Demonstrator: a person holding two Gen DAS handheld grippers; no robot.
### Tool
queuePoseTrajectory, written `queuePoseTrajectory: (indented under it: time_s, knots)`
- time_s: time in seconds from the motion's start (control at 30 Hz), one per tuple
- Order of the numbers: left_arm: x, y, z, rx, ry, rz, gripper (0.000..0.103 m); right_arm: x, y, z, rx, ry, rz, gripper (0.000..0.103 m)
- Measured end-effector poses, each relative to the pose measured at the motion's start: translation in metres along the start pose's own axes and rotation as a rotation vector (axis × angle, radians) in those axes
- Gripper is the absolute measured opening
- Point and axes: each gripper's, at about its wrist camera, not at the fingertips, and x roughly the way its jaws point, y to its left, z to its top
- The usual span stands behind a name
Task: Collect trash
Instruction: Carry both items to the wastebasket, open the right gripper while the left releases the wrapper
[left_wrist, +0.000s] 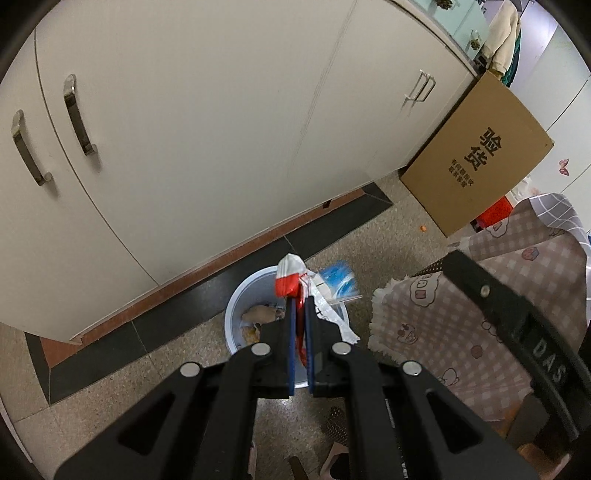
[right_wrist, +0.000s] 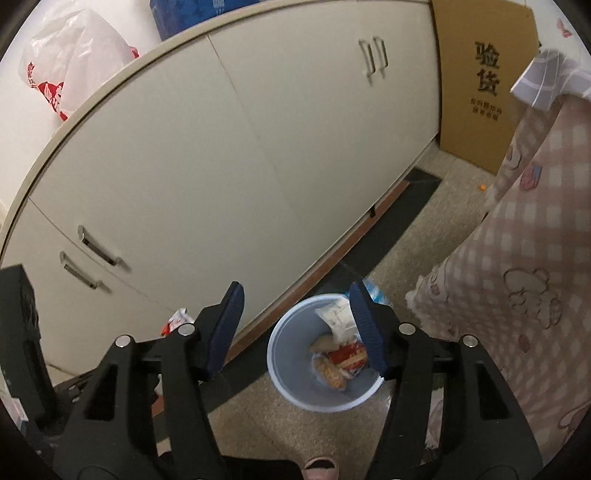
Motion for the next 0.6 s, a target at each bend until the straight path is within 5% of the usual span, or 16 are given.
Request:
queuePoseTrajectory:
  time_s: [0.6]
  knots:
    - [0.014, -0.025, 0.000, 0.045, 0.035, 0.003, 0.005, -0.012, -0.008, -0.009, -0.017, -0.007, -0.005, 0.059]
